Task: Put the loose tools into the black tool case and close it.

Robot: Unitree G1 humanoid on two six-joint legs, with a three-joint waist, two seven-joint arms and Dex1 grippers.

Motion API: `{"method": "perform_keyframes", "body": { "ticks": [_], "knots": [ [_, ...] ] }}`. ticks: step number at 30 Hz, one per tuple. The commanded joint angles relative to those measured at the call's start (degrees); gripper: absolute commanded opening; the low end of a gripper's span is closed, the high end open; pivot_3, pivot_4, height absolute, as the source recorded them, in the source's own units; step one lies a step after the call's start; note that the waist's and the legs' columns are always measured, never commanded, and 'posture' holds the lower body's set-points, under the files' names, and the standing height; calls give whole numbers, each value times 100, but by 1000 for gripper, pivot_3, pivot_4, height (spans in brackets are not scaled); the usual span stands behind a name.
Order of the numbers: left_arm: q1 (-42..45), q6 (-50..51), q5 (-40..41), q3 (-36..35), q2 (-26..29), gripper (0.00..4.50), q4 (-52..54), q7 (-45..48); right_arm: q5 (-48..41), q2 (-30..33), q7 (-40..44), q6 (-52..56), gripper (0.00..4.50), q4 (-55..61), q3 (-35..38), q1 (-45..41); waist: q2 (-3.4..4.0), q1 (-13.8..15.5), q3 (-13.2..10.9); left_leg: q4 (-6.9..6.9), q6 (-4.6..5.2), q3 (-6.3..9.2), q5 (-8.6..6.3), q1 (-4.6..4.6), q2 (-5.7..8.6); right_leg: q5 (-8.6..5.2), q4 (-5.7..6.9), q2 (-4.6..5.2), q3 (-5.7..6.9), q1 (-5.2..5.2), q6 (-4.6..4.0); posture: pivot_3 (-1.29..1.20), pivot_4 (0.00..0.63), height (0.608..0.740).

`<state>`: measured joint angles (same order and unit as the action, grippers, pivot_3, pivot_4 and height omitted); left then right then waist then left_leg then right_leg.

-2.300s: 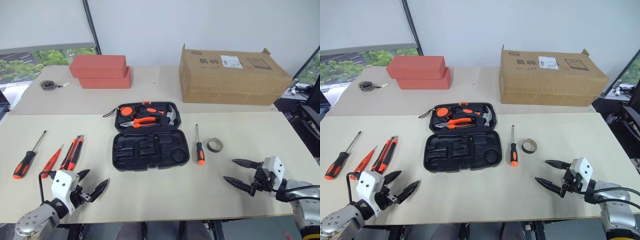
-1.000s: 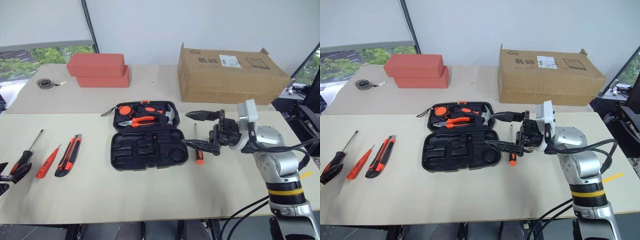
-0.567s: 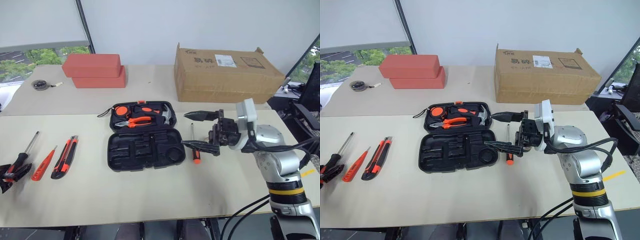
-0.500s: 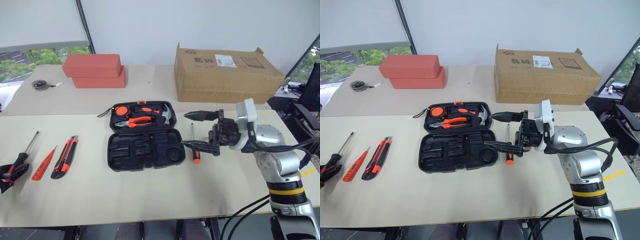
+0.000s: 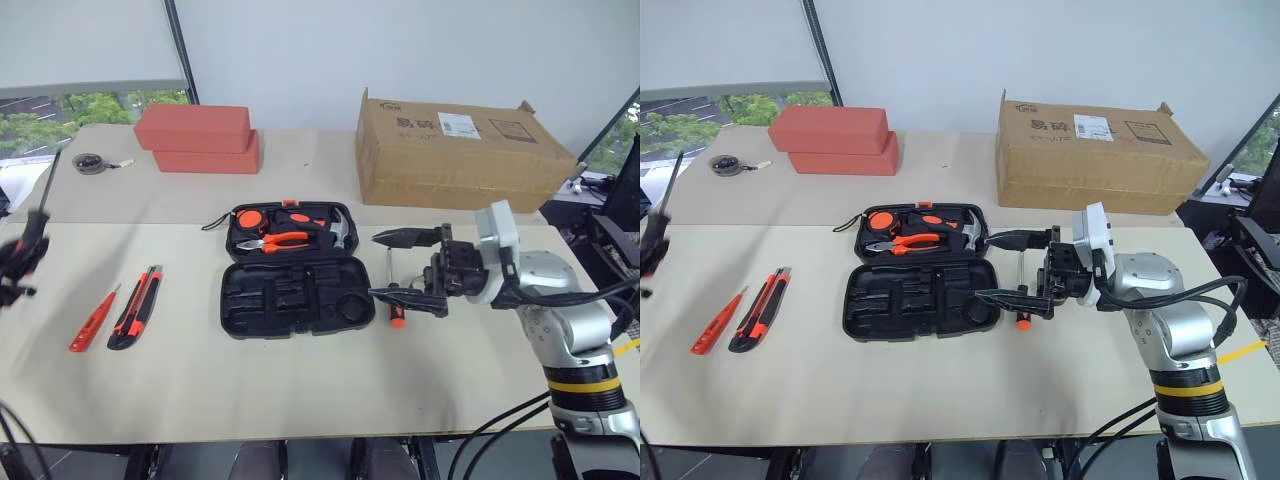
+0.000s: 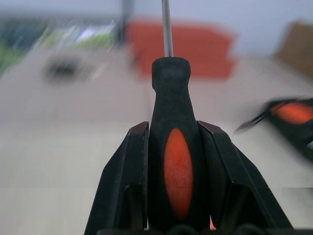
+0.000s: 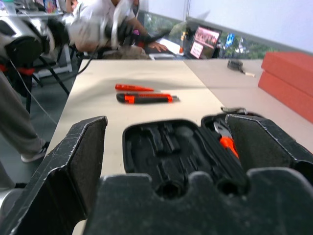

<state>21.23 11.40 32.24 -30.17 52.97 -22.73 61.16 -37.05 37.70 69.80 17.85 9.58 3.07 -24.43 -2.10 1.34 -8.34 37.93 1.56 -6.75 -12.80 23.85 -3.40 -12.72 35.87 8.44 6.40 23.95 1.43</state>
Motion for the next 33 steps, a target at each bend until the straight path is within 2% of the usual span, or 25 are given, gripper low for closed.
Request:
{"method": "perform_keyframes", "body": {
  "ticks": [1, 5, 9, 13, 18, 29, 31, 33],
  "knots": [
    [205, -309, -419, 1361, -198, 986, 953, 865, 185, 57, -20, -306, 4500, -213, 230, 56, 3, -14, 1, 0, 15, -12, 12, -1, 4, 0, 4, -1, -2, -5, 0, 0, 150, 713],
    [799, -1504, -1816, 2950, -314, 986, 608, 1500, 303, 58, -68, -469, 4500, -206, 302, 332, 4, -97, 0, -1, 3, -40, 24, 1, -10, 0, 21, -23, -3, 12, 0, 0, 150, 713],
    [1799, -2148, -2427, 3619, -944, 986, -420, 1422, 488, 192, -143, -650, 4500, -70, 430, 743, 5, -65, -1, -5, -24, -37, 39, 16, -57, 8, 18, -83, -2, 24, -19, 0, 150, 713],
    [2327, -2617, -2818, 3934, -1293, 986, -1211, 1424, 466, 244, -349, -724, 4500, 157, 688, 1099, 6, -80, -1, -3, -31, -27, 44, 21, -57, 12, 16, -88, -2, 22, -25, 0, 150, 713],
    [2636, -2991, -3111, 4091, -1336, 986, -1866, 1536, 399, 281, -564, -702, 4500, 525, 966, 1535, 6, -84, -1, 0, -29, -24, 43, 21, -57, 12, 15, -88, -9, 25, -26, 0, 150, 713],
    [2830, -3243, -3258, 4080, -1456, 986, -2516, 1649, 387, 357, -582, -762, 4500, 599, 1137, 1706, 6, -58, -1, 18, -21, -3, 40, 30, -56, 12, 15, -88, -8, 23, -26, 0, 150, 713],
    [2832, -3187, -3292, 4101, -1460, 2007, -2521, 1678, 387, 367, -569, -770, 4500, 574, 1133, 1687, 6, -60, -1, 19, -21, -4, 40, 33, -56, 13, 15, -88, -7, 24, -27, 0, 150, 713],
    [2863, -3294, -3393, 4075, -1467, 2634, -2530, 1441, 372, 372, -561, -754, 4500, 567, 1114, 1646, 6, -59, -1, 19, -20, -5, 39, 32, -55, 13, 16, -88, -7, 23, -27, 0, 150, 713]
  ]
}}
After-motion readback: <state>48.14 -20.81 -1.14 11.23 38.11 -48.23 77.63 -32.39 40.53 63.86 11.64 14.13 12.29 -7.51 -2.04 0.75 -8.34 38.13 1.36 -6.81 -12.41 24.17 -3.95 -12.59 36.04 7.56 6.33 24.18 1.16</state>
